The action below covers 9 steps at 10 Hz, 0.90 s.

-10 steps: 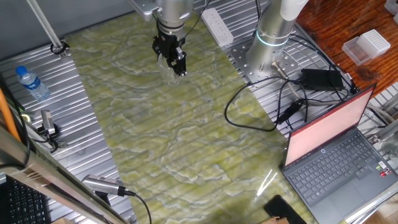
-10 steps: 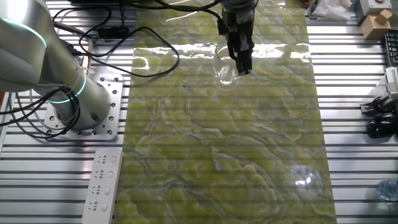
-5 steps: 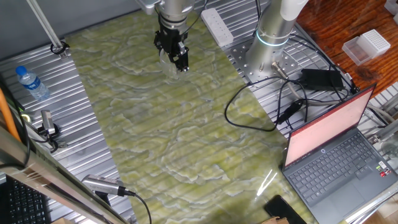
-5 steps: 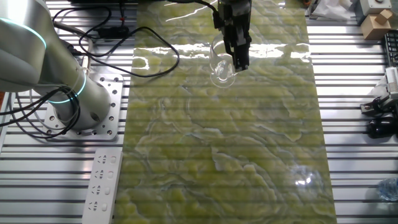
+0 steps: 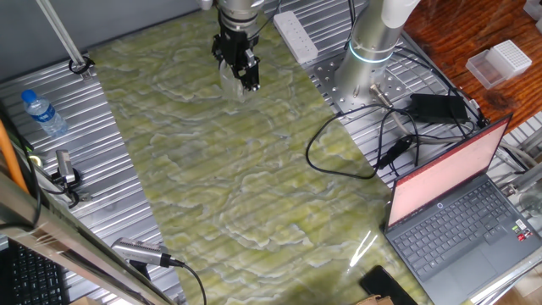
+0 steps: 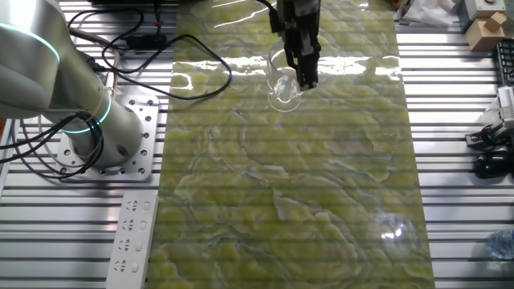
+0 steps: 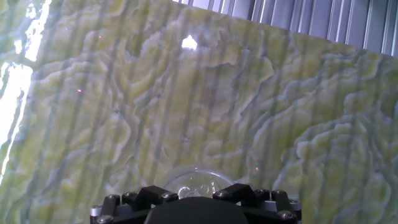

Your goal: Pick up the cup

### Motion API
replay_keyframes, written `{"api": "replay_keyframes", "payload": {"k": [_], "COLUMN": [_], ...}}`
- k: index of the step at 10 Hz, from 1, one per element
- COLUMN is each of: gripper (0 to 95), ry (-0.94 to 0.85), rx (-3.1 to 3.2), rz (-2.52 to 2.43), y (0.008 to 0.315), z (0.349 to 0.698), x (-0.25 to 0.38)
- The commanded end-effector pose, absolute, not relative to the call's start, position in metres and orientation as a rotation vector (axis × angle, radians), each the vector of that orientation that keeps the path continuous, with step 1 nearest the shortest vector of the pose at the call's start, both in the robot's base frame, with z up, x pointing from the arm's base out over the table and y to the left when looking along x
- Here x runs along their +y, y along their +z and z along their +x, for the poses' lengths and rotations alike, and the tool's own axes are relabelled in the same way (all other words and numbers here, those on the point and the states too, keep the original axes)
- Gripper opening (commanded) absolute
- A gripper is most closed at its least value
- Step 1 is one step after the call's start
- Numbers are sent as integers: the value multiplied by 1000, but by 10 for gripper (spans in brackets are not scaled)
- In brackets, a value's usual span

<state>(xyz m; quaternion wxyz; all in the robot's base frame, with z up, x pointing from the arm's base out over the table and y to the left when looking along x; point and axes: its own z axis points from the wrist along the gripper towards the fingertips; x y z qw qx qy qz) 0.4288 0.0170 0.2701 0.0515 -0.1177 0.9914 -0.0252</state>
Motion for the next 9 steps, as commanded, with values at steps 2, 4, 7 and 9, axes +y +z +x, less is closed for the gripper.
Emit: {"api": "replay_keyframes", "payload": {"k": [2,4,7,9], "gripper": [570,570,570,570], "ry": [-72,-75,-69,-66], "rx": [3019,3019,3017,3017], "rz": [-352,-363,-370,-383], "y": [273,274,274,274], "z": [428,428,428,428], "x": [19,19,19,19]}}
